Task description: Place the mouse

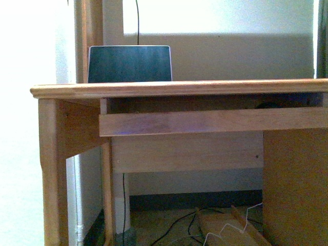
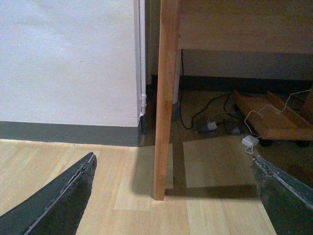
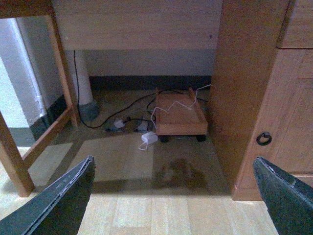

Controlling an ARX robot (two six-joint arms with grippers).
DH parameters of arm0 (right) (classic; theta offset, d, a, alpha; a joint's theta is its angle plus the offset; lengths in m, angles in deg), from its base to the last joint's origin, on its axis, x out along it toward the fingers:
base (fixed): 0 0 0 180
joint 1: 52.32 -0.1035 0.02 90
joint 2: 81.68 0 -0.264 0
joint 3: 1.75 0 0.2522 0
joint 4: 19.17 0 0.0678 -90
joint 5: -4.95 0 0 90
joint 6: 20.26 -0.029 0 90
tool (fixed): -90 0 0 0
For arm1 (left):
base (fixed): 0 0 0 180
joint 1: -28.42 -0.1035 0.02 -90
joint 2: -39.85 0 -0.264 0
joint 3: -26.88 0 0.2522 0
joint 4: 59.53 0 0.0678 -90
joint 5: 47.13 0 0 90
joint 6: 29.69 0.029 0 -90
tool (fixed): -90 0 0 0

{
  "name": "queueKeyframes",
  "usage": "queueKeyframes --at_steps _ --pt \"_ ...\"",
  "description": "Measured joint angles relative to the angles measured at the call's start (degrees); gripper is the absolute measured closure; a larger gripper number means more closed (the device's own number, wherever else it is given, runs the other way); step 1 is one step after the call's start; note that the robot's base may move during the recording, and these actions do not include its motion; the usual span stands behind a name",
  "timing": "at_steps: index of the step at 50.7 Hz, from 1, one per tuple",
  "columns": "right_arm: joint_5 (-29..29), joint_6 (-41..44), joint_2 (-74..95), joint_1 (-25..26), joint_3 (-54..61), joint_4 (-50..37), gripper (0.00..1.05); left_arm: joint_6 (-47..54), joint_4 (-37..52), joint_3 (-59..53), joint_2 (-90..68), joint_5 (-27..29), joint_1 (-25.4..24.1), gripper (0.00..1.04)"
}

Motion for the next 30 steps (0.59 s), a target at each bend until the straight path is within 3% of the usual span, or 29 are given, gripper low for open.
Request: queueKeyframes --at_steps 30 --pt "0.0 0.0 0.0 0.0 0.0 0.0 0.07 0.0 0.0 0.0 0.0 0.0 0.0 0.08"
